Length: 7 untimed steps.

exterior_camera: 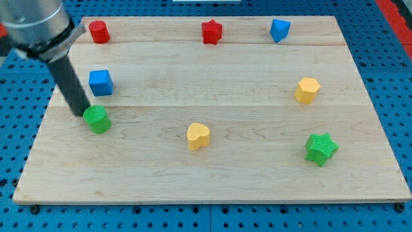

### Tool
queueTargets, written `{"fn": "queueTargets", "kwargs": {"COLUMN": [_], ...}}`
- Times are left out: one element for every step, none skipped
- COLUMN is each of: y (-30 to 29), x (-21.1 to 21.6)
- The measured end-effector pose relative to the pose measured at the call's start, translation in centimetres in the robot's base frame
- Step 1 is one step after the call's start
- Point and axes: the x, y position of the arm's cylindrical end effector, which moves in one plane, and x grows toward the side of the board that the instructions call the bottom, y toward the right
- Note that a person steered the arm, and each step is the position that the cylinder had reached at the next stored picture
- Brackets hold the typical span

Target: Move the green circle towards bottom left of the board

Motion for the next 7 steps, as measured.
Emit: {"fn": "queueTargets", "kwargs": {"y": [-1.1,3.5,5.4,5.8,10.4,8.6,6.2], "x": [-2.3,-2.1,1.8,3.4,4.5,7.3,5.3]}}
